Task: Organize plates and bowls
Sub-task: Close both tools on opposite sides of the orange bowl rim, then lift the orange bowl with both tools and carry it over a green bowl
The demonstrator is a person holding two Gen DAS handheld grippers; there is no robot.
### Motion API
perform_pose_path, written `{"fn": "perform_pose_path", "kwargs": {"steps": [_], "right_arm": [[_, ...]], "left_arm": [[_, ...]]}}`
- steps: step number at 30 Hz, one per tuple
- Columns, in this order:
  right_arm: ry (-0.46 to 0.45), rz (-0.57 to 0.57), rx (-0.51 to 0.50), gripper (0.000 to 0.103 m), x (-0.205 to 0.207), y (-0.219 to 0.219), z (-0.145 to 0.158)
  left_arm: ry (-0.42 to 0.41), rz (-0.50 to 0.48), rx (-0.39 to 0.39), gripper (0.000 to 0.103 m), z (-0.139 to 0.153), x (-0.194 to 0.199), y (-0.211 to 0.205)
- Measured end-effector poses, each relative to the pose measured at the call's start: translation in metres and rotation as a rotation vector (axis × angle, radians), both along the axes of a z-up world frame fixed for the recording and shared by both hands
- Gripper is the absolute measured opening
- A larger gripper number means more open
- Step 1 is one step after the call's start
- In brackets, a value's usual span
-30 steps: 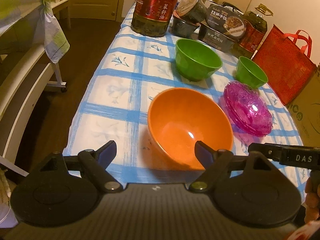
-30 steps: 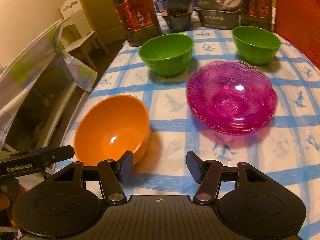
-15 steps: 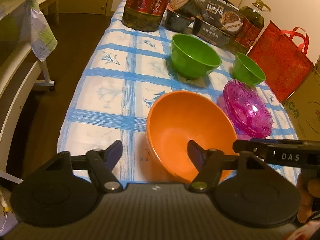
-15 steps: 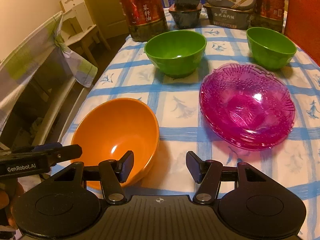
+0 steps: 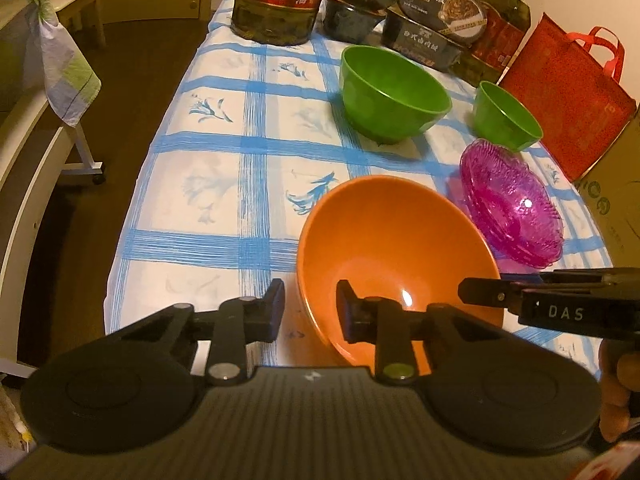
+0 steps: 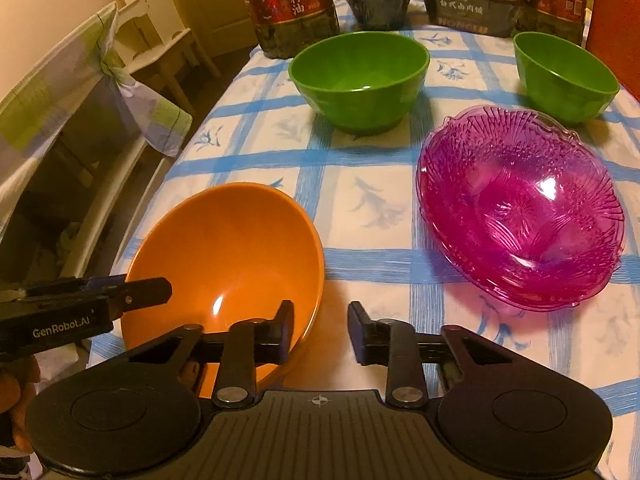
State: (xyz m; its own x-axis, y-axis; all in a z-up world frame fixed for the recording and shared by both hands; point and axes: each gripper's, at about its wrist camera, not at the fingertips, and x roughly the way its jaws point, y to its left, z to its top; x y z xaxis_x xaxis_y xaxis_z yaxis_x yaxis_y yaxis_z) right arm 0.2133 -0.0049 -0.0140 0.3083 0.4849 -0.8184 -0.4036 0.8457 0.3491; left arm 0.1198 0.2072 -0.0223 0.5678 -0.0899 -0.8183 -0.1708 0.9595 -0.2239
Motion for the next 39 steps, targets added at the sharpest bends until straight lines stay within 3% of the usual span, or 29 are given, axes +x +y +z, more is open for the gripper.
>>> {"fn": "perform_pose_path", "kwargs": {"steps": [9,18,39], "right_arm": [[0.01,0.018,0.007,0.013,0.001,0.006,-0.003],[0.01,0.003,-0.002,0.012,0.002,0.005,-0.001],[-0.042,-0.036,0.009,0.012,0.034,-0.017,0.037]], "left_arm": [[0.027,-0.017,0.006,0.011,-0.007,0.006,-0.002],[0.026,-0.026,0.024,0.011,0.002,0.008,-0.007],[0.016,-0.054,0.025,0.011,0.032,0.047,-0.025]]}}
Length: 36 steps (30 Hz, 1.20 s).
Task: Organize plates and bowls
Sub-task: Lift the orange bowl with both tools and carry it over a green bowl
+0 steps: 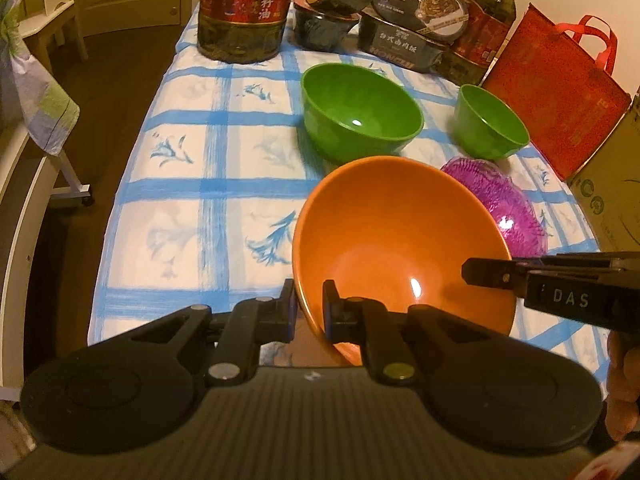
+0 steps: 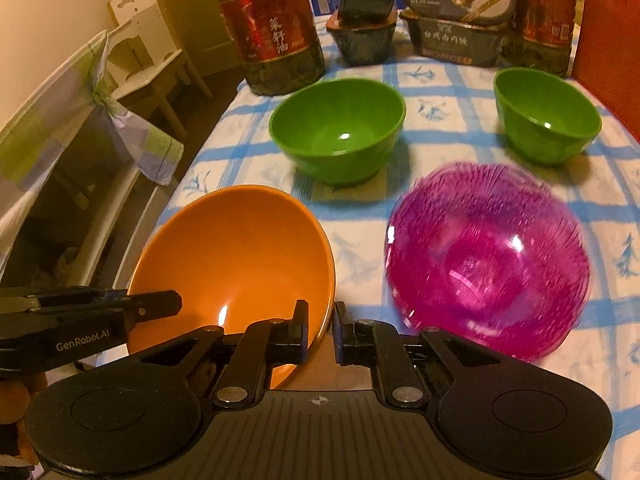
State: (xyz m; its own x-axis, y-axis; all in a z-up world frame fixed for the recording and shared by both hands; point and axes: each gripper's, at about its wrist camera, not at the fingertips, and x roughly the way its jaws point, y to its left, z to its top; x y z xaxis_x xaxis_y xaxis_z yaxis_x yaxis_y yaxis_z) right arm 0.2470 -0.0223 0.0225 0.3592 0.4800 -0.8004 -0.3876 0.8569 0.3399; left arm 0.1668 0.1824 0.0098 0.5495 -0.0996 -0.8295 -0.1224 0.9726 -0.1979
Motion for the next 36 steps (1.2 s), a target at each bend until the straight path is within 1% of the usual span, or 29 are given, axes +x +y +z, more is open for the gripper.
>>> {"fn": "perform_pose_path", "kwargs": {"steps": [6,14,18,23,28,36], "right_arm": [[-0.027,-0.002,-0.009,0.012,0.016,-0.003,0.014],[-0.048,-0.016,0.0,0.012,0.043,-0.005,0.033],[-0.063,-0.025,0.001,0.012,0.061,-0.005,0.043],[-0.072,-0.041,0.006,0.012,0.094,-0.004,0.053],[-0.061,-0.051,0.017,0.012,0.133,-0.003,0.049],[-0.03,-0.059,0.006,0.012,0.183,0.002,0.024]], "left_arm": [[-0.001,-0.011,-0.009,0.011,0.009,0.021,-0.001],[-0.031,-0.019,0.002,0.011,0.032,0.051,-0.001],[-0.046,-0.024,0.006,0.011,0.042,0.074,-0.001],[-0.063,-0.021,0.006,0.011,0.051,0.108,0.002],[-0.063,-0.017,0.012,0.011,0.05,0.145,0.005],[-0.032,-0.014,0.03,0.011,0.025,0.198,0.008]]}}
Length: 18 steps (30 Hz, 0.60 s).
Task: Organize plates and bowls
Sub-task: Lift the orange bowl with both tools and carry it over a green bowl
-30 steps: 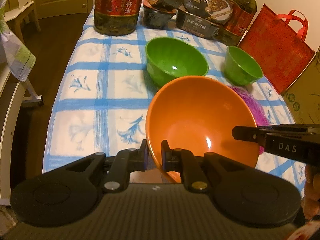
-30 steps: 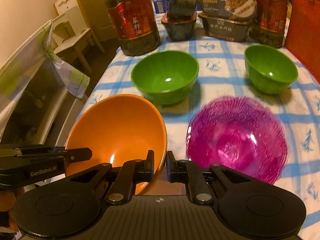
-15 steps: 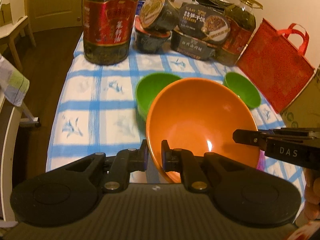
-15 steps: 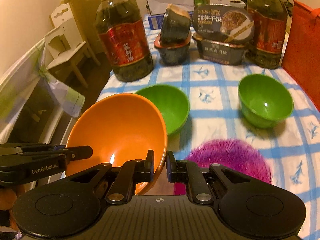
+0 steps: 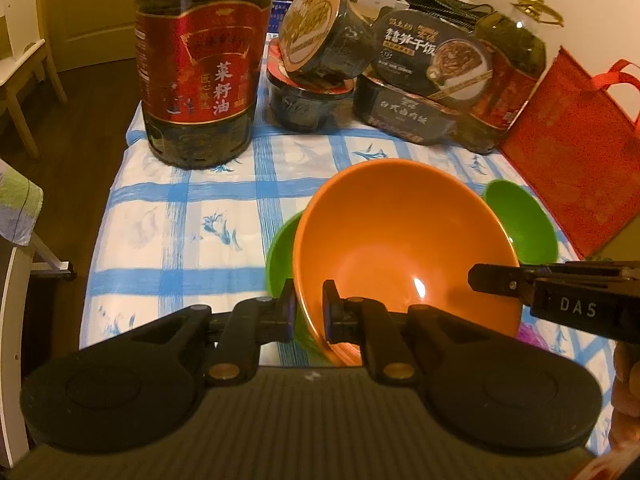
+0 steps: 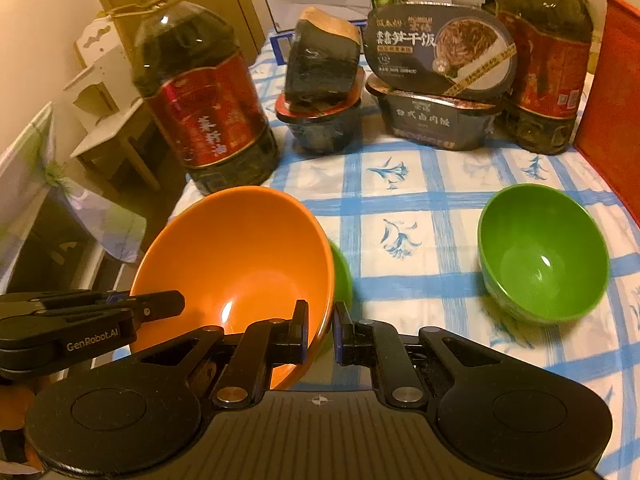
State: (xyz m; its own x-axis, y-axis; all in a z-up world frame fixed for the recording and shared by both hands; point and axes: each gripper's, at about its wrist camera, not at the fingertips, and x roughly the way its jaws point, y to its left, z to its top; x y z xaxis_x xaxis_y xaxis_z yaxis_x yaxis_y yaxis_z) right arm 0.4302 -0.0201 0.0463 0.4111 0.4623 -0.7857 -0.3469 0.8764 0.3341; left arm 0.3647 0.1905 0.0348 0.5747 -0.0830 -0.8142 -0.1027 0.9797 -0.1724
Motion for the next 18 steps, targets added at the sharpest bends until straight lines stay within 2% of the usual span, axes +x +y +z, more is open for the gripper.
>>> {"fn": "perform_pose_path", "kwargs": {"steps": [8,18], "right_arm": [[0.032,0.011,-0.019,0.012,0.026,0.009,-0.027],[0.043,0.034,-0.054,0.012,0.029,0.017,-0.043]], "left_arm": [[0.026,0.004,0.02,0.011,-0.021,0.022,0.005],[0.042,0.0,0.037,0.011,-0.033,0.025,0.006]]}}
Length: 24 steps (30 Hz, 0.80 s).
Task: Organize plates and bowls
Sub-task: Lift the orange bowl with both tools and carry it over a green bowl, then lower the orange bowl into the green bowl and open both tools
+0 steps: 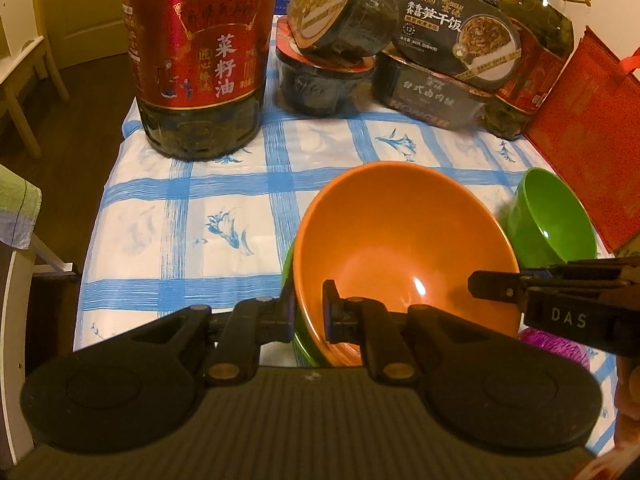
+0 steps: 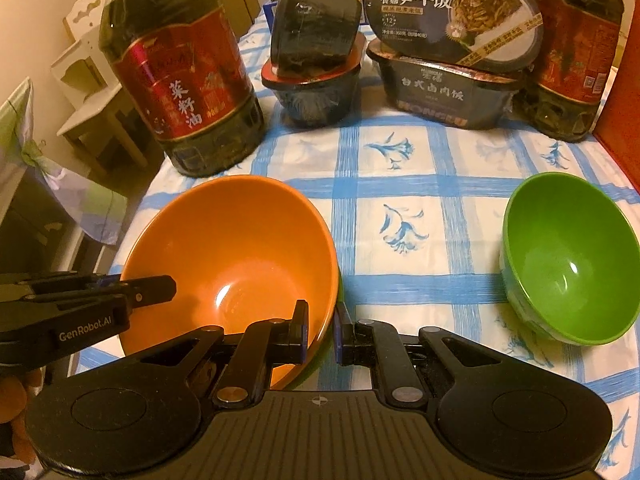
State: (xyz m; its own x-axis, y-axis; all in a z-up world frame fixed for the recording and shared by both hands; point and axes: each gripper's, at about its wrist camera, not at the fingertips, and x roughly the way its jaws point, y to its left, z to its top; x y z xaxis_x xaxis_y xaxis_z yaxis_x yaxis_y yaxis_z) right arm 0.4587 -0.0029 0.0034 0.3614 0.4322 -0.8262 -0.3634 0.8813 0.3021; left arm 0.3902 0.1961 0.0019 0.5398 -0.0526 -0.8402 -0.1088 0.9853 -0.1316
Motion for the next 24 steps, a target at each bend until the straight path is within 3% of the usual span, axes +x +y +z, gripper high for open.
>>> {"fn": "perform_pose_path", "kwargs": {"steps": [16,17,19,20,24], "right_arm": [[-0.032,0.025,-0.029,0.013,0.0003,0.0039,-0.0038],[-0.038,0.033,-0.031,0.017,0.0,0.0045,-0.0044],[-0.043,0.047,-0.012,0.036,0.0003,0.0042,-0.0057],[-0.046,0.043,-0.004,0.051,0.0004,0.003,-0.0058],[-0.077,0.011,0.013,0.053,-0.0021,-0.0038,-0.0019]], "left_arm": [[-0.013,0.0,0.023,0.012,-0.0009,0.0008,-0.0051],[-0.019,0.004,0.022,0.013,-0.0008,0.0001,-0.0049],[-0.027,0.007,0.052,0.015,0.0008,-0.0008,-0.0063],[-0.031,0.006,0.074,0.02,0.0011,-0.0012,-0.0069],[-0.034,0.017,0.048,0.02,0.0,-0.0055,-0.0011]]}}
